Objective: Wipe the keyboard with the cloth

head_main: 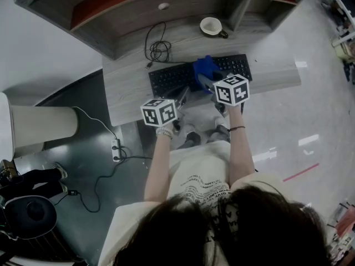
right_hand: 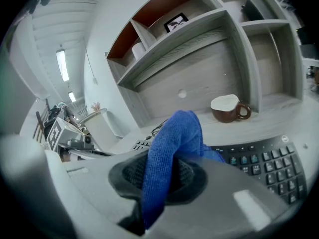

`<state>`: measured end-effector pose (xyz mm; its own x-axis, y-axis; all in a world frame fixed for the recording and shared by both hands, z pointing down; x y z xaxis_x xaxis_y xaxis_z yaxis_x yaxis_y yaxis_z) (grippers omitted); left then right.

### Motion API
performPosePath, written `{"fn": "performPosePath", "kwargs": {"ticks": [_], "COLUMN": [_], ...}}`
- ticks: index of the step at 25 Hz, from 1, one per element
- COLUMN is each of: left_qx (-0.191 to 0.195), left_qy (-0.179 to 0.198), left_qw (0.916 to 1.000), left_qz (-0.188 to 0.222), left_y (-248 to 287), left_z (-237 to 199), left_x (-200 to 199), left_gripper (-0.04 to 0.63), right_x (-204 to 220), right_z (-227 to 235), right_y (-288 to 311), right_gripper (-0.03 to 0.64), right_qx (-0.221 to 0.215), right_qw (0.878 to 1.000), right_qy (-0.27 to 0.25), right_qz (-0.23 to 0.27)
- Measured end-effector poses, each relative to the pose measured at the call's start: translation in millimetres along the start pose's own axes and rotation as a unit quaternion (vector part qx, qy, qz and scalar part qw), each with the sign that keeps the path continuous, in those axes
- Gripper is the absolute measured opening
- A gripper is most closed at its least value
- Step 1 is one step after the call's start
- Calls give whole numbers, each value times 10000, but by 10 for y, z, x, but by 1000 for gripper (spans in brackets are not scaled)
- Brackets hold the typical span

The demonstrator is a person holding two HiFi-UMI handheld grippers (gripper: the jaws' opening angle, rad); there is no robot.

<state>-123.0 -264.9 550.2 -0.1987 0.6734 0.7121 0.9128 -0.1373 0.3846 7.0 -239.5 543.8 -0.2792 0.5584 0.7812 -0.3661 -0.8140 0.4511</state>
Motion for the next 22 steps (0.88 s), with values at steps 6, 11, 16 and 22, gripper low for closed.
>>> {"fn": "performPosePath", "kwargs": {"ticks": [6,11,16,22], "left_qx": [-32,-93,-166,-245], "left_qy": [-12,-24,-51,-79], "left_qw": [10000,9999,9998,9996], "left_qz": [1,51,105,146], "left_y": [-72,-157,-244,-317], "left_z": [-56,-123,-200,-264], "left_x": [16,12,1,-7], "left_gripper": [5,5,5,5], "right_x": [5,5,-8,-17], "right_z": [-84,-159,-227,-304], "right_y": [80,168,261,359], "right_gripper": [58,58,58,58], "right_qx": [-69,-139,-210,-326], "right_qw": [10000,9999,9997,9993], "right_qy": [-38,-79,-113,-160], "right_qz": [-15,-32,-47,-89]}}
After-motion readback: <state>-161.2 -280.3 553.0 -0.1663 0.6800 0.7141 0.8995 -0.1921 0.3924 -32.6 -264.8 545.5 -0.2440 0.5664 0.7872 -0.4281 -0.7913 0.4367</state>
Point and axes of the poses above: the fingertips, and each gripper's own axes: y forward along the fingers, z to its right, x out of its underside, the point moved 5 cm from there along -y, backward along the fingers, and after that the axes turned 2 degrees about -x, right-handed, at the moved point
